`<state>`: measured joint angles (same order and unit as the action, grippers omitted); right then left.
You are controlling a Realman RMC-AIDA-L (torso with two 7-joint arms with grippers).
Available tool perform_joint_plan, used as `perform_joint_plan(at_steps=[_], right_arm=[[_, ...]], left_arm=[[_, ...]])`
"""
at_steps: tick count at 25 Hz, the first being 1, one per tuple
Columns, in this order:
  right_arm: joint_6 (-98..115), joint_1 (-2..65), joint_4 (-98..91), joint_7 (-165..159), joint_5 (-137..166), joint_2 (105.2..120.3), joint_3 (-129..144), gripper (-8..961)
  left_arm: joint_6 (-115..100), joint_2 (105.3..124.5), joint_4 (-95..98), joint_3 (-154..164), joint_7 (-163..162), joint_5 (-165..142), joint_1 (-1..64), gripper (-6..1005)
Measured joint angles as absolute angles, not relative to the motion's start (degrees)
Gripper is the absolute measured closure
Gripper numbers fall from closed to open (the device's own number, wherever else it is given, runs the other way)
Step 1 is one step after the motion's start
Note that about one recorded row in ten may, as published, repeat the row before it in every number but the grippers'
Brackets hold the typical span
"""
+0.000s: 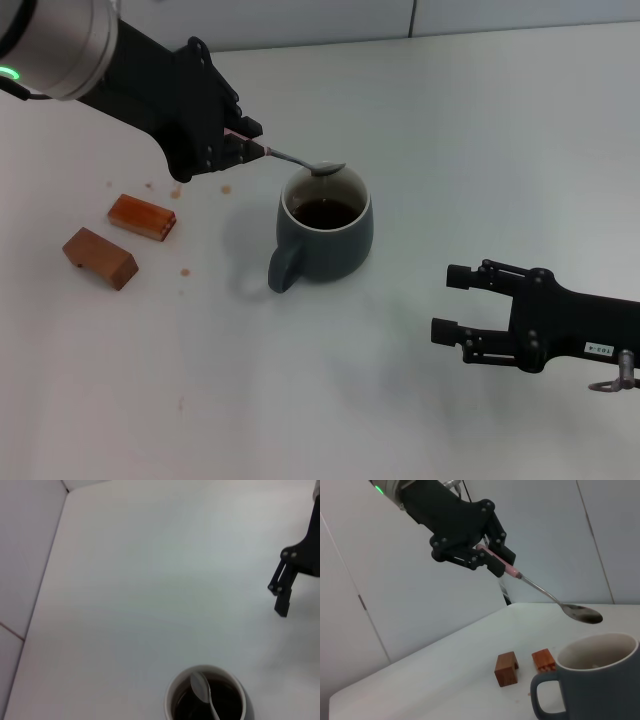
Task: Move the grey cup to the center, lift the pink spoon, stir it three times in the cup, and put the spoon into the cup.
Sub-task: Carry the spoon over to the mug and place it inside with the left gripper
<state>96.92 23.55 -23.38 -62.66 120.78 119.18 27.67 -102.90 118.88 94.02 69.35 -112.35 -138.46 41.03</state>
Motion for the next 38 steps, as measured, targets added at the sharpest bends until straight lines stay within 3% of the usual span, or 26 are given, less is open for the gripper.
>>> perform_joint_plan(at_steps=[38], right_arm=[[96.9, 23.5, -23.3, -62.8, 121.2, 119.25, 27.7, 123]], left_arm=[[-90.2, 119.18, 80.6, 90.5, -114.8, -149.7, 47.2, 869]])
